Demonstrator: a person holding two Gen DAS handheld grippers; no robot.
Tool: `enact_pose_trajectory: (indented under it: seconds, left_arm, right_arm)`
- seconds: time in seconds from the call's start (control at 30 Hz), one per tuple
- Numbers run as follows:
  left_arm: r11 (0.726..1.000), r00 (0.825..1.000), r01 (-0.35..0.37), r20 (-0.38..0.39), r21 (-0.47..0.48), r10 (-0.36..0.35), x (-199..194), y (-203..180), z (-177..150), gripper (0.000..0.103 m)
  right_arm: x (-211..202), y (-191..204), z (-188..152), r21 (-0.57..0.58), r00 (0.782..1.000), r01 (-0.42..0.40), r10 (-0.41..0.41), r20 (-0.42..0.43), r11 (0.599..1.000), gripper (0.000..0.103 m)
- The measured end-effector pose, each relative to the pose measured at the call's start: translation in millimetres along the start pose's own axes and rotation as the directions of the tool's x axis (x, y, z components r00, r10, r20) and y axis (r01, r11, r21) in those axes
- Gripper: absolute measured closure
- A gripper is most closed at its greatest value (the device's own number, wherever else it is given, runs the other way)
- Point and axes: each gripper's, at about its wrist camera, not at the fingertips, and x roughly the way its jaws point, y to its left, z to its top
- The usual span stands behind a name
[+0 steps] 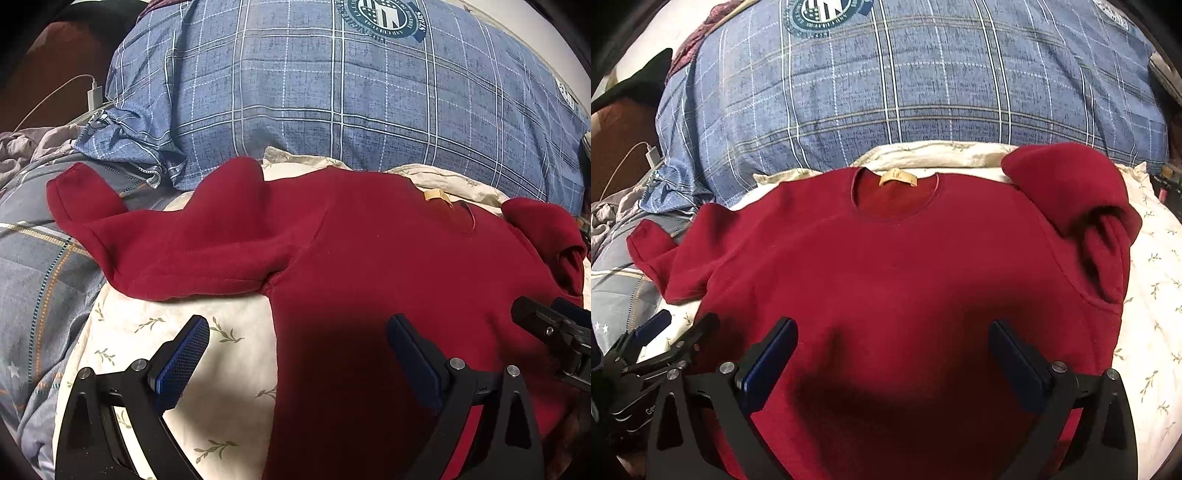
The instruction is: Fold small clothes
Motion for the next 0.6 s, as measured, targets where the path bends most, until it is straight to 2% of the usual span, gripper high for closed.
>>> enact_pose_trajectory:
  seconds: [0.6]
  left_arm:
    - [1.000,1.000,0.002,-0.015,0.006,-0.002,3.4,-0.9,-1.1,0.006]
  right_arm:
    - [12.8,1.6,-4.6,-0.043,0.996,0.086,-0.086,0.001,0.995,0.001]
